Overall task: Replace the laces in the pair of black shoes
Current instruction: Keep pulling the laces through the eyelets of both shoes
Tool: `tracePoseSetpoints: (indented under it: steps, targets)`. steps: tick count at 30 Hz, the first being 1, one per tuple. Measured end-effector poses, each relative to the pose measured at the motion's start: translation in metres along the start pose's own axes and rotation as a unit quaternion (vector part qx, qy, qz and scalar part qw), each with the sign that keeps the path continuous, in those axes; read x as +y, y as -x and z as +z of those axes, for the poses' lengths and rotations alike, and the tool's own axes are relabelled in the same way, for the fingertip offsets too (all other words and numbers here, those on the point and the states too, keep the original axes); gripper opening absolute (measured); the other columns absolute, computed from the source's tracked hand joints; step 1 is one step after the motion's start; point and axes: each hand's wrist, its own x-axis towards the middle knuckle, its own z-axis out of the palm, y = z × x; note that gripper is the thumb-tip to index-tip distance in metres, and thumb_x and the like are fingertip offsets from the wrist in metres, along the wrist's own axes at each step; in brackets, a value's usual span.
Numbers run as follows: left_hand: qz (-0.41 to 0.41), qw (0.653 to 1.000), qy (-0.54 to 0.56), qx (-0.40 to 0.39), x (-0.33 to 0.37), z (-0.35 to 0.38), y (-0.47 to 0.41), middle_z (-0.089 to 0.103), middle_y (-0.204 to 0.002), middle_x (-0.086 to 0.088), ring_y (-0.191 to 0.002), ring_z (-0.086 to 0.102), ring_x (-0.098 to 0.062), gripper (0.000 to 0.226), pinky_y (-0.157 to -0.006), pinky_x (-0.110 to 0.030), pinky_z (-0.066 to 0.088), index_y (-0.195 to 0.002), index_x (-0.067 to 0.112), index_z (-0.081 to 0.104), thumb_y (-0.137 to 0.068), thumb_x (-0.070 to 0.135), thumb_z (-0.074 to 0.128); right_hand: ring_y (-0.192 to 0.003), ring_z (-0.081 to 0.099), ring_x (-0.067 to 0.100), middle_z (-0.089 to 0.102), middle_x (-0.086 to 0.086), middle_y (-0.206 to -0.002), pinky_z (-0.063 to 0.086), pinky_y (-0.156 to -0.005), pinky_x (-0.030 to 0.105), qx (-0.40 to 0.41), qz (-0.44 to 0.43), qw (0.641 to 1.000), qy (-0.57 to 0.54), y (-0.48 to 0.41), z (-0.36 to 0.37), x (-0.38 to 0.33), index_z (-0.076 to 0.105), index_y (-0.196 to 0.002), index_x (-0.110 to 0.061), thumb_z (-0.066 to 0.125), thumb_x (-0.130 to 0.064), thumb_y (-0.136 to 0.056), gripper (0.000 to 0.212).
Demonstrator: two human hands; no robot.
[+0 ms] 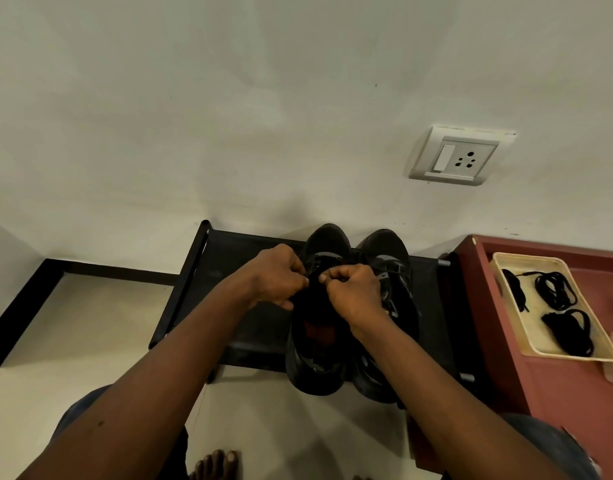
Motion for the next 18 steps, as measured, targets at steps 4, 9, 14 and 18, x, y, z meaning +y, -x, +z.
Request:
tracePoseSetpoints:
  steps: [4, 9, 14, 18]
  targets:
    - [-0.003, 1.0, 0.005, 0.001, 0.0013, -0.0004, -0.0001, 0.072, -0.103, -0.008, -0.088, 0.076, -0.019, 0.011, -0.071, -0.026, 0.063, -0.104, 0.01, 0.072, -0.101, 0.01, 0.061, -0.097, 0.07, 0.018, 0.076, -0.001, -0.093, 0.062, -0.09, 0.043, 0.01, 0.038, 0.999, -0.036, -0.0001, -0.0004, 0.0, 0.081, -0.085, -0.024, 0.074, -0.019, -0.093, 0.012]
    - [0.005, 1.0, 0.002, 0.012, 0.0016, 0.0006, 0.0011, 0.074, -0.101, -0.007, -0.086, 0.076, -0.018, 0.01, -0.072, -0.027, 0.064, -0.103, 0.01, 0.074, -0.099, 0.016, 0.067, -0.094, 0.071, 0.013, 0.076, -0.007, -0.091, 0.062, -0.089, 0.04, -0.003, -0.014, 1.0, 0.011, 0.0015, -0.0018, 0.0002, 0.081, -0.088, -0.027, 0.075, -0.022, -0.094, 0.01]
    - [0.025, 0.999, -0.039, 0.022, 0.0019, 0.0023, 0.0014, 0.075, -0.095, -0.003, -0.08, 0.076, -0.015, 0.016, -0.073, -0.03, 0.065, -0.101, 0.014, 0.076, -0.096, 0.029, 0.072, -0.085, 0.069, 0.007, 0.073, -0.013, -0.084, 0.062, -0.083, 0.039, 0.009, -0.04, 0.998, 0.039, 0.0025, 0.002, 0.0027, 0.071, -0.076, -0.038, 0.072, -0.023, -0.095, 0.025]
    - [0.02, 0.999, -0.02, 0.037, -0.0003, 0.0007, 0.0025, 0.076, -0.092, -0.005, -0.077, 0.077, -0.016, 0.02, -0.072, -0.031, 0.065, -0.102, 0.015, 0.074, -0.104, 0.031, 0.061, -0.083, 0.069, 0.007, 0.073, -0.013, -0.084, 0.063, -0.083, 0.041, 0.006, -0.035, 0.998, 0.042, 0.0028, 0.0017, 0.0011, 0.073, -0.08, -0.037, 0.072, -0.026, -0.096, 0.019]
